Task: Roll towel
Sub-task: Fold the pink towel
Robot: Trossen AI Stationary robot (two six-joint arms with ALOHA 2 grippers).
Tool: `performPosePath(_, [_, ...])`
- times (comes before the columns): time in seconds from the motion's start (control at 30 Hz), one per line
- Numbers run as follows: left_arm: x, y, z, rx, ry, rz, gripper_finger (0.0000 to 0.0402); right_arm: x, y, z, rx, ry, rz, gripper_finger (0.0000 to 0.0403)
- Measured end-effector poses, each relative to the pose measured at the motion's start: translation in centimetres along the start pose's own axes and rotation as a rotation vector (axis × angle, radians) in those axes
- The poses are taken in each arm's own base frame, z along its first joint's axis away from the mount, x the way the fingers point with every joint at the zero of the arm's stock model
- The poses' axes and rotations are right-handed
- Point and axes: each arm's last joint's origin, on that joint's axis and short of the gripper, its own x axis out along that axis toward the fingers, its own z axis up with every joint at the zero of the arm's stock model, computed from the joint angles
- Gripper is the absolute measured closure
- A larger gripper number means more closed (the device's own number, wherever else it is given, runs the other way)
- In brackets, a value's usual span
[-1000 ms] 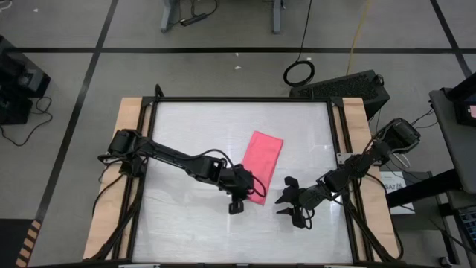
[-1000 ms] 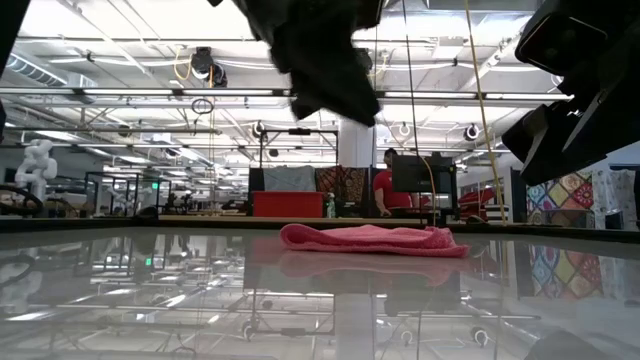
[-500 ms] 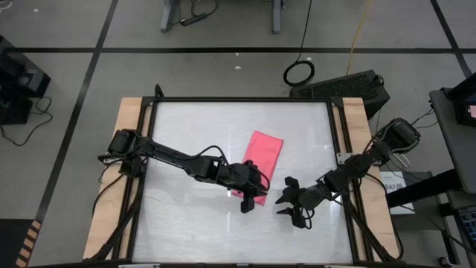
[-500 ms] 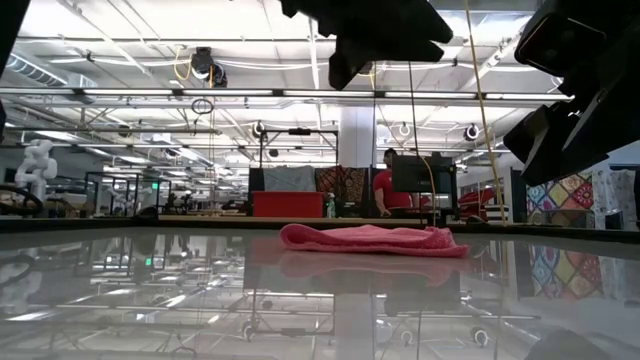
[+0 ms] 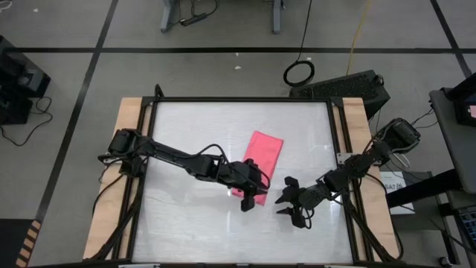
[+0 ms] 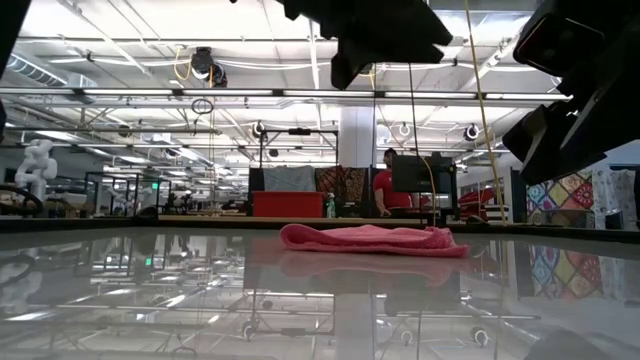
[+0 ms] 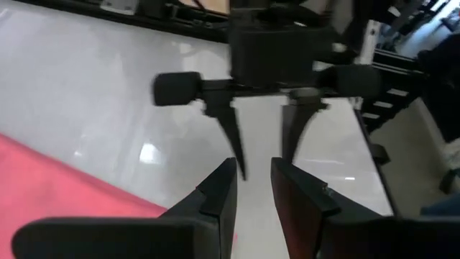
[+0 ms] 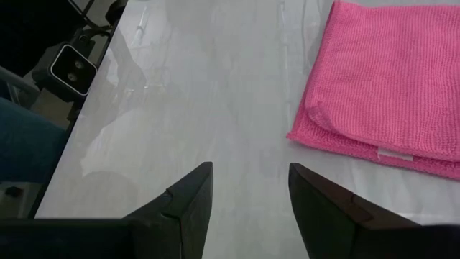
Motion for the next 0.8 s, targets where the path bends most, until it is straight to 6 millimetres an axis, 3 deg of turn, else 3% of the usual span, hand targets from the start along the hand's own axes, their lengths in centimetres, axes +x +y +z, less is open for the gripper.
performPosePath(0.53, [-0.5, 0.9, -2.8, 0.089, 0.301, 0.082, 0.0309, 0.0, 0.0, 0.0, 0.018, -0.004, -0.006, 0.0229])
performPosePath(0.8, [-0.3, 1.4, -5.0, 0.123, 0.365, 0.115, 0.0309, 0.1, 0.1, 0.2, 0.036, -0.038, -0.008, 0.0229])
